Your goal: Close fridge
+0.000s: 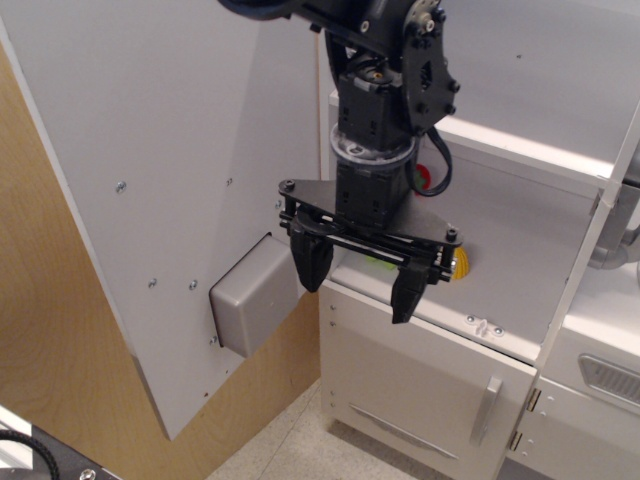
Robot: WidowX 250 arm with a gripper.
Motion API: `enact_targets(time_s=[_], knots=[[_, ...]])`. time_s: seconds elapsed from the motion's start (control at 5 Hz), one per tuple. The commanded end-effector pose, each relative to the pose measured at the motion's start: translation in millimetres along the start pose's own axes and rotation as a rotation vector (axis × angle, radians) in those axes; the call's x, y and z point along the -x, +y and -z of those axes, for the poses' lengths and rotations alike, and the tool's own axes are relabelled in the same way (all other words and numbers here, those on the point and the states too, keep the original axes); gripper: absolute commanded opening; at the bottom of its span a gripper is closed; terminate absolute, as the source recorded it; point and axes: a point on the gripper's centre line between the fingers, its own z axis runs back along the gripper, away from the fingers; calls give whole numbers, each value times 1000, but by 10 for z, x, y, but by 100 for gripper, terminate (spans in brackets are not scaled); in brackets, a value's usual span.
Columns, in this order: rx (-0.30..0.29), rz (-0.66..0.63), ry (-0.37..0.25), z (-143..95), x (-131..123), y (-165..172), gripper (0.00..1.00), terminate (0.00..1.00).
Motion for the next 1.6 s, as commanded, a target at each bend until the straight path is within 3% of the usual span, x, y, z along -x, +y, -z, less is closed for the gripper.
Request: enact_targets(time_s=[0.0, 0.2, 0.6, 0.8, 1.0, 1.4], knots=[[0, 0, 0, 0, 0, 0, 100, 0], [39, 22, -34, -224, 243, 22, 100, 0], [138, 186, 13, -504, 699, 186, 100, 0], [143, 206, 68, -634, 918, 316, 100, 0], [105, 188, 88, -694, 1135, 487, 100, 0], [36, 226, 67, -783, 1378, 811, 100, 0]])
